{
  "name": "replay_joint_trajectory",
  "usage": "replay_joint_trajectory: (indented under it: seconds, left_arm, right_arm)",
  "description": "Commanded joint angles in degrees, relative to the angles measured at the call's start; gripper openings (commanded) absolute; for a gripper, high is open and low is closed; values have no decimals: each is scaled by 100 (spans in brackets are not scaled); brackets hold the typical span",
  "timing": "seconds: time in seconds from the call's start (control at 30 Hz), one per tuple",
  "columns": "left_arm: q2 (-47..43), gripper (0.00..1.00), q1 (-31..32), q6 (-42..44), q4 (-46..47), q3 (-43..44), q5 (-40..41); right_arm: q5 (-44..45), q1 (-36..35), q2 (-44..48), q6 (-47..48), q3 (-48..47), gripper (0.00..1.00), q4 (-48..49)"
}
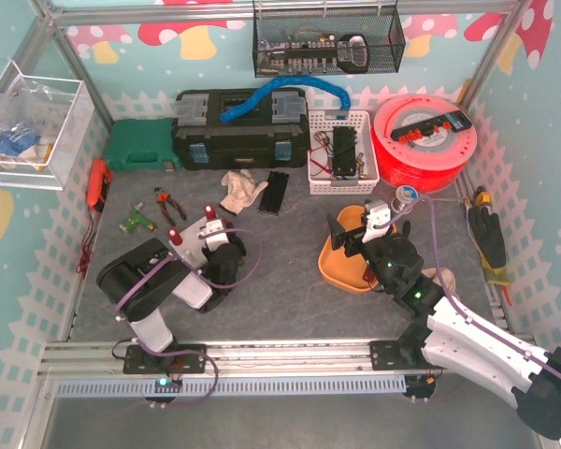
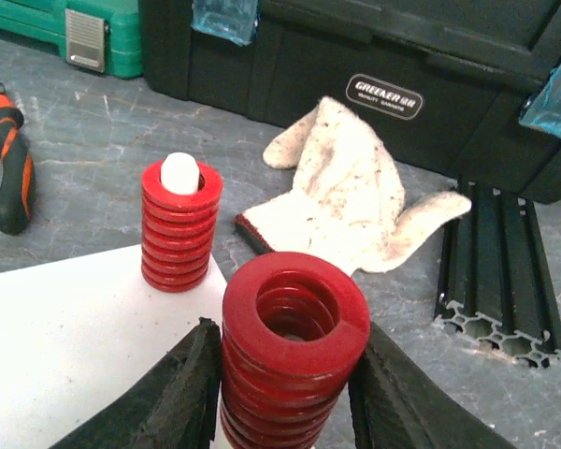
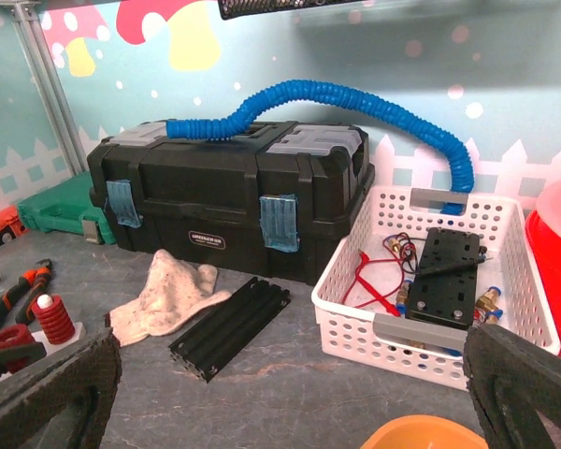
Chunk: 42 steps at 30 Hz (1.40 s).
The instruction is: Install the large spring
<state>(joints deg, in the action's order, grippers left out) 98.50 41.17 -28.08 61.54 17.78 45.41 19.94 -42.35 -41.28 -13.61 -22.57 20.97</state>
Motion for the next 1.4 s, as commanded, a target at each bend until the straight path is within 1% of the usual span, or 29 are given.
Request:
replay_joint_trajectory:
  seconds: [0.0,0.23,0.37,0.5,0.7,0.77,0.83,0.93,1.0,1.03,1.07,1.17,1.23,1.27,1.33,1.37]
  left_arm:
    - [69,40,5,-20,-227,-55,56]
    - [53,42,6,-40,-334,-1,68]
    - [-145,47,5,-99,-563,58,-68]
    - [-714,56,-24,-212,-1293,255,-253]
    - [-1946,70,-198,-464,-2724,645,-550]
    - [-2389,74,-337,-478,-3147,785,-806]
    - [-2722,80,-520,-398,-3545,946,-1278]
    - [-3054,87,-793,-151,-4153,1286,-2069]
    - [-3204,93,-815,114,-4461,1457,-2440]
    - [-3269,98,-819,274,-4582,1520,-2642]
    - [-3325,99,-817,412,-4680,1580,-2843]
    - [-3459,99,-821,948,-5006,1729,-3359]
    - [-3526,99,-782,1113,-5350,1847,-3476]
    - [-3564,99,-752,989,-5395,1855,-3427]
    - [-3608,99,-737,765,-5249,1761,-3670]
    - [-3605,99,-735,660,-5178,1722,-3908]
  right_arm:
    - [-5,42,28,-46,63,99,153]
    - [-19,51,69,-48,66,99,146]
    - [-47,60,73,-37,71,99,146]
    - [-94,72,-41,-80,51,99,141]
    - [-23,215,-416,-364,-78,99,-36]
    - [25,323,-605,-628,-216,99,-289]
    - [-15,443,-779,-900,-378,99,-604]
    - [-78,615,-1046,-1583,-661,99,-1368]
    - [30,681,-1273,-2308,-919,99,-2166]
    - [50,736,-1413,-2707,-1085,99,-2708]
    - [97,787,-1592,-3085,-1305,99,-3486]
    - [305,850,-2194,-3949,-2030,97,-5012]
    - [309,850,-2541,-4347,-2296,94,-5678]
    - [262,848,-2672,-4494,-2411,94,-5912]
    - [26,848,-2903,-4902,-2584,90,-6366]
    - [-69,851,-3000,-5078,-2646,87,-6558]
